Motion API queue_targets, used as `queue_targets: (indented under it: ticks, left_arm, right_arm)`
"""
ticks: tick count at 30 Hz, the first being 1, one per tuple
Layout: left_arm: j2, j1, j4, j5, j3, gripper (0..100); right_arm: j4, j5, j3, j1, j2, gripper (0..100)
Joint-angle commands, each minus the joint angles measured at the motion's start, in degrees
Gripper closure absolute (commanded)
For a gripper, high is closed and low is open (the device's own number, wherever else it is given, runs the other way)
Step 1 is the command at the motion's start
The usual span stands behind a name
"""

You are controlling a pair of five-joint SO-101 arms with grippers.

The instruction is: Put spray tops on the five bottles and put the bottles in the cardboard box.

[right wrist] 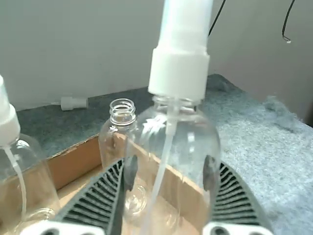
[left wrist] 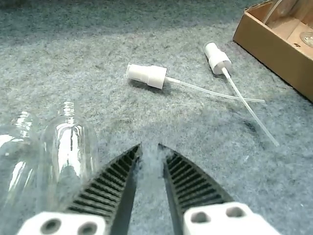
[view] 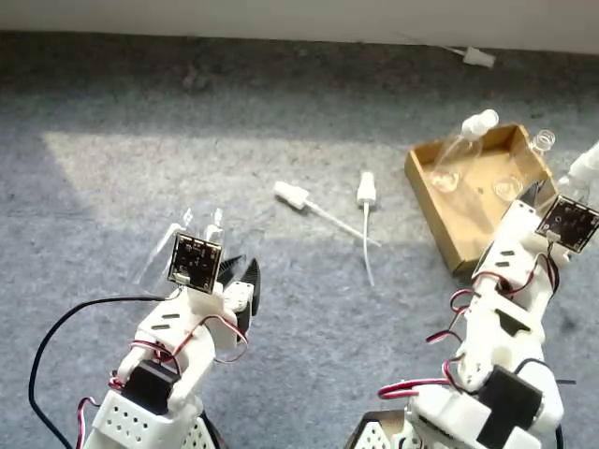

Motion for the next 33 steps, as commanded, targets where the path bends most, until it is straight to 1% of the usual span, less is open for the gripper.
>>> queue_targets:
  ticks: [1,8,17,23,30,33]
  left_arm:
    - [0.13,-0.48,-1.14,-0.97,-0.31,100]
    - [0.13,-0.48,-1.14,-1.05,-0.31,100]
    - [0.13,-0.48,-1.14,-1.14,-0.31,100]
    - [0.13,-0.48,-1.14,-1.14,-0.31,100]
    - [0.13,-0.48,-1.14,-1.14,-0.31,100]
    - [0.13,-0.48,-1.14,-1.14,-0.31,100]
  right_arm:
    - [-7.78,-0.09,-4.35,0.66,1.80,85.4]
    - [-14.20,-0.09,-5.23,0.75,7.25,85.4]
    - [-14.64,-0.09,-12.97,2.77,16.92,85.4]
    - [-15.25,0.00,-13.41,2.86,17.71,84.9]
    - [-30.55,0.00,-11.74,2.59,17.98,84.9]
    - [-34.07,0.00,-10.07,2.42,17.98,84.9]
